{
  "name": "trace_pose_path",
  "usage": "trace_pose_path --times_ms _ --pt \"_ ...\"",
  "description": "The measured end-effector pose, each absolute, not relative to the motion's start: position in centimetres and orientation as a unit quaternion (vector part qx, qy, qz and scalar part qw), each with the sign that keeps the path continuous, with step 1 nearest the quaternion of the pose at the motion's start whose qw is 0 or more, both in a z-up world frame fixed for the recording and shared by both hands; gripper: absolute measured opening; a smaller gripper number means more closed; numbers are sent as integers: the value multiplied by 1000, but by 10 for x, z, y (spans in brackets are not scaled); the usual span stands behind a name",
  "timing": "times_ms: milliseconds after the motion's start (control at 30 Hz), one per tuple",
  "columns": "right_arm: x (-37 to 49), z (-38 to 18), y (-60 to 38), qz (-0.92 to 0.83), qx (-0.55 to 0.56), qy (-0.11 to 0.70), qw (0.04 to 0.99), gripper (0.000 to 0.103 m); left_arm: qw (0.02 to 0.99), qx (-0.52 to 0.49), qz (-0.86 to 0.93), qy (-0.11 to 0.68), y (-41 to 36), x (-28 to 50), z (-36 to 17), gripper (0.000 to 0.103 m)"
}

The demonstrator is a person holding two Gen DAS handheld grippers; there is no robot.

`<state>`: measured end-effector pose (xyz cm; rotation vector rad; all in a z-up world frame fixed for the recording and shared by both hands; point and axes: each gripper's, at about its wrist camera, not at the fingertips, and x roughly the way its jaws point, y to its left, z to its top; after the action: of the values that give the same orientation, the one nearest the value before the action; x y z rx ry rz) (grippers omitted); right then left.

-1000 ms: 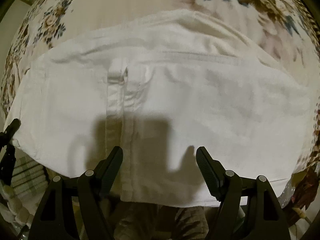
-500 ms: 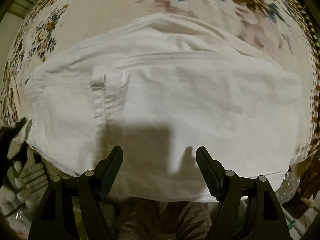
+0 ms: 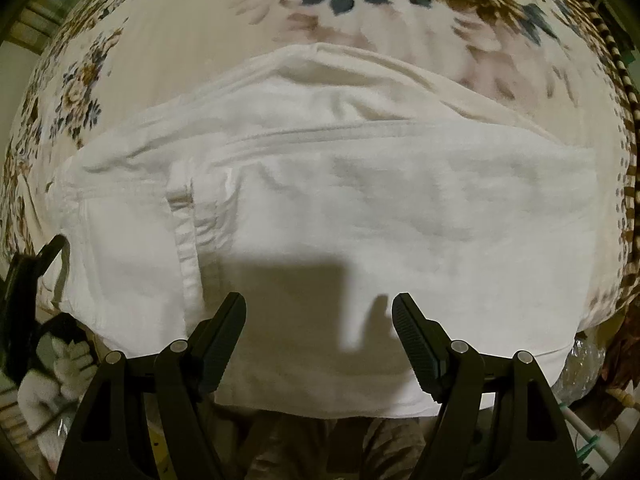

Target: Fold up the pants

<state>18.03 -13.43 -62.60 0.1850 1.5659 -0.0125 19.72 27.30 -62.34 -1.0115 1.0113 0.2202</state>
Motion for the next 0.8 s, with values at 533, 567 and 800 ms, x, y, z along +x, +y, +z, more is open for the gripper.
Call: trace_pose_path --times_ms 533,567,800 --pt "158 -623 -208 -49 127 699 702 78 774 -424 112 457 264 188 -604 16" --pt "159 -620 -213 -47 126 696 705 78 780 -415 114 455 261 187 -600 15" --pt "152 -599 -252 -34 130 686 715 78 760 -456 103 451 261 173 -608 34"
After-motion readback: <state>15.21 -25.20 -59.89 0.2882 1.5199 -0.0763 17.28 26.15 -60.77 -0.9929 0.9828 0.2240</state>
